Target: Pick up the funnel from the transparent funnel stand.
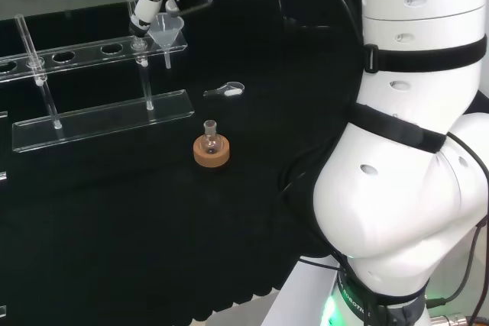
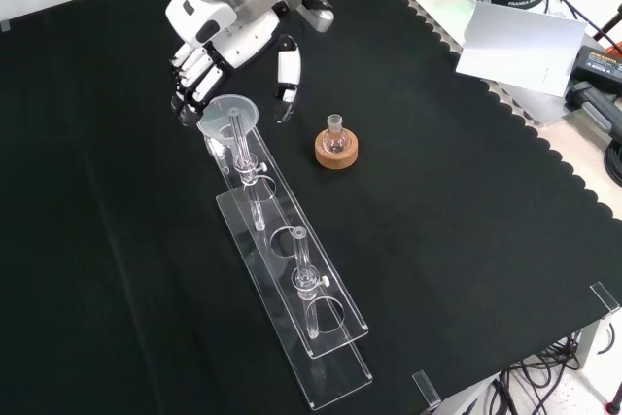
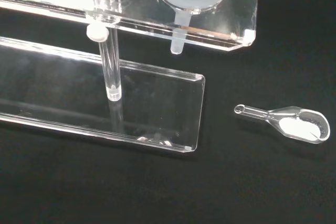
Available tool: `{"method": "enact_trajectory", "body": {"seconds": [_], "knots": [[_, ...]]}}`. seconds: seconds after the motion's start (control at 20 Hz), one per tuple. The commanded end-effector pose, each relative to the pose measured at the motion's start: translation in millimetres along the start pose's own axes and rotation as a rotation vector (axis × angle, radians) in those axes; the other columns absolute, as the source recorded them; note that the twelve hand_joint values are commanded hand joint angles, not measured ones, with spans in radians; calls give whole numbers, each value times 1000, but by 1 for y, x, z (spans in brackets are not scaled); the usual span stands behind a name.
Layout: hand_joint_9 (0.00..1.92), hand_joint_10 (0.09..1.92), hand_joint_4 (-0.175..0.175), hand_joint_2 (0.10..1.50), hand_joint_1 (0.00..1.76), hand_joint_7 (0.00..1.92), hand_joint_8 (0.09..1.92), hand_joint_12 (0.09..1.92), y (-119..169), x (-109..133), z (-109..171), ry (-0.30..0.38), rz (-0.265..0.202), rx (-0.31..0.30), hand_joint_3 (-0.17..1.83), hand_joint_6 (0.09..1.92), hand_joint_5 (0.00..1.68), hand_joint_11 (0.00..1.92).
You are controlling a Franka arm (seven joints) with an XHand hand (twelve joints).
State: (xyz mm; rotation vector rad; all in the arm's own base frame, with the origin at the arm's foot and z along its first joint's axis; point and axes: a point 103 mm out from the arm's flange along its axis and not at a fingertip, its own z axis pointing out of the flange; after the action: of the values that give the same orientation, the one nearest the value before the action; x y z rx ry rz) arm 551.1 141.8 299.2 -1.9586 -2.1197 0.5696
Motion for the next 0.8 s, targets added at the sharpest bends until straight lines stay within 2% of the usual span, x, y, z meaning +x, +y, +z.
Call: {"method": "enact_trajectory", "body": {"seconds": [0.05, 0.7, 0.8], "knots": [[152, 689, 18, 728, 597, 1, 518, 1429, 7, -2, 7, -8, 2, 42, 326, 87, 92, 96], [139, 718, 22, 709, 593, 0, 502, 1412, 21, -10, 15, -8, 4, 72, 344, 87, 69, 102], [142, 721, 22, 708, 594, 0, 505, 1410, 21, -4, 14, -19, 9, 75, 346, 87, 69, 103]]}}
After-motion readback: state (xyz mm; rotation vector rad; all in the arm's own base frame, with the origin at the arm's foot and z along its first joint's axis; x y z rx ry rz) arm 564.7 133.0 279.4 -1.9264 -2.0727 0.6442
